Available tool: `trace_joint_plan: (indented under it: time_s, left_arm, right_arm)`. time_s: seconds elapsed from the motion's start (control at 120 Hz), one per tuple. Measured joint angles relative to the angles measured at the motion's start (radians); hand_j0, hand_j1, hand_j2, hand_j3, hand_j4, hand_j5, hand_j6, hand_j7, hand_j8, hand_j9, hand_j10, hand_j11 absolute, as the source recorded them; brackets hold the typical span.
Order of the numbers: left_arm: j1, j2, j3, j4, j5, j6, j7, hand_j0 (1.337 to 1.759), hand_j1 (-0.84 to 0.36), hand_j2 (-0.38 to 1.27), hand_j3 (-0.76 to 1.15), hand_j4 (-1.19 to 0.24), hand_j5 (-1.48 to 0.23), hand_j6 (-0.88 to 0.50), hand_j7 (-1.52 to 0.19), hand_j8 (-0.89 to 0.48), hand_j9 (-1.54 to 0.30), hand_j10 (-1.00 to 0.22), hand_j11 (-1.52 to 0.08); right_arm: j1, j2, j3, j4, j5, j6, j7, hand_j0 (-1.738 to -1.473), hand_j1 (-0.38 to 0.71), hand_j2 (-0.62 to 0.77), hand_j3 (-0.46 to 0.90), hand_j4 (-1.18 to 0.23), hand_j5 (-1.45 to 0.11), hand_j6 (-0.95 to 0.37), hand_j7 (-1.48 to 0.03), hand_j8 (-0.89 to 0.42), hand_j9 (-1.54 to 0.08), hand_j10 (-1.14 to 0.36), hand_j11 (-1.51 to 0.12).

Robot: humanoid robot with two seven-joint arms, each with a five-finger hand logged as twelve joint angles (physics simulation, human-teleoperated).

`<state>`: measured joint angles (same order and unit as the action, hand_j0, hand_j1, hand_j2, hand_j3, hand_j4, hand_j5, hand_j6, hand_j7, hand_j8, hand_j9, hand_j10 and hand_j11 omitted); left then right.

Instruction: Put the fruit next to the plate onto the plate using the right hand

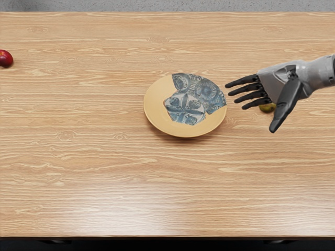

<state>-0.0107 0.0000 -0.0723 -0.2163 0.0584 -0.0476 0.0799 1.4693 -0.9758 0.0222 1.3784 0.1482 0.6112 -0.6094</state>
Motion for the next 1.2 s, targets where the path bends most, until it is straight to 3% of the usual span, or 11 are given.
trace_joint_plan:
  time_s: [0.1, 0.217, 0.3, 0.392, 0.542, 0.65, 0.775, 0.992, 1.2]
  left_arm:
    - [0.000, 0.000, 0.000, 0.000, 0.000, 0.000, 0.000, 1.658, 0.35, 0.00, 0.00, 0.00, 0.00, 0.00, 0.00, 0.00, 0.00, 0.00, 0.00]
    - [0.000, 0.000, 0.000, 0.000, 0.000, 0.000, 0.000, 1.658, 0.35, 0.00, 0.00, 0.00, 0.00, 0.00, 0.00, 0.00, 0.00, 0.00, 0.00]
    - [0.000, 0.000, 0.000, 0.000, 0.000, 0.000, 0.000, 1.658, 0.35, 0.00, 0.00, 0.00, 0.00, 0.00, 0.00, 0.00, 0.00, 0.00, 0.00]
    - [0.000, 0.000, 0.000, 0.000, 0.000, 0.000, 0.000, 1.658, 0.35, 0.00, 0.00, 0.00, 0.00, 0.00, 0.00, 0.00, 0.00, 0.00, 0.00]
    - [0.000, 0.000, 0.000, 0.000, 0.000, 0.000, 0.000, 1.658, 0.35, 0.00, 0.00, 0.00, 0.00, 0.00, 0.00, 0.00, 0.00, 0.00, 0.00]
    - [0.000, 0.000, 0.000, 0.000, 0.000, 0.000, 0.000, 1.658, 0.35, 0.00, 0.00, 0.00, 0.00, 0.00, 0.00, 0.00, 0.00, 0.00, 0.00]
    - [0.000, 0.000, 0.000, 0.000, 0.000, 0.000, 0.000, 1.658, 0.35, 0.00, 0.00, 0.00, 0.00, 0.00, 0.00, 0.00, 0.00, 0.00, 0.00]
    - [0.000, 0.000, 0.000, 0.000, 0.000, 0.000, 0.000, 1.658, 0.35, 0.00, 0.00, 0.00, 0.00, 0.00, 0.00, 0.00, 0.00, 0.00, 0.00]
    - [0.000, 0.000, 0.000, 0.000, 0.000, 0.000, 0.000, 1.658, 0.35, 0.00, 0.00, 0.00, 0.00, 0.00, 0.00, 0.00, 0.00, 0.00, 0.00]
  right_arm:
    - [-0.003, -0.024, -0.009, 0.021, -0.033, 0.000, -0.001, -1.658, -0.32, 0.00, 0.00, -0.02, -0.03, -0.02, -0.03, -0.02, -0.03, -0.02, -0.03]
    - [0.018, 0.125, -0.043, -0.099, -0.107, -0.016, -0.001, -1.658, -0.32, -0.01, 0.00, -0.02, -0.03, -0.02, -0.03, -0.02, -0.03, -0.02, -0.03]
    - [0.160, 0.292, -0.248, -0.219, -0.130, -0.192, -0.001, -1.658, -0.32, -0.01, 0.00, -0.03, -0.03, -0.03, -0.03, -0.03, -0.03, -0.03, -0.03]
    - [0.313, 0.449, -0.456, -0.287, -0.138, -0.385, -0.001, -1.658, -0.32, 0.00, 0.00, -0.02, -0.03, -0.02, -0.03, -0.02, -0.03, -0.02, -0.03]
    - [0.406, 0.678, -0.733, -0.374, -0.142, -0.598, -0.001, -1.658, -0.32, 0.00, 0.00, -0.02, -0.03, -0.02, -0.03, -0.02, -0.03, -0.02, -0.03]
    - [0.332, 0.787, -0.816, -0.459, -0.163, -0.704, -0.001, -1.658, -0.32, 0.00, 0.00, -0.02, -0.03, -0.02, -0.03, -0.02, -0.03, -0.02, -0.03]
    - [0.213, 0.835, -0.837, -0.576, -0.214, -0.801, -0.001, -1.658, -0.32, 0.00, 0.00, -0.03, -0.03, -0.03, -0.03, -0.03, -0.03, -0.03, -0.03]
    - [-0.033, 0.853, -0.689, -0.773, -0.376, -0.842, -0.001, -1.658, -0.31, -0.01, 0.00, -0.04, -0.04, -0.04, -0.04, -0.04, -0.04, -0.04, -0.04]
    - [-0.127, 0.852, -0.615, -0.856, -0.423, -0.846, -0.001, -1.658, -0.30, -0.01, 0.00, -0.05, -0.06, -0.05, -0.06, -0.05, -0.06, -0.05, -0.06]
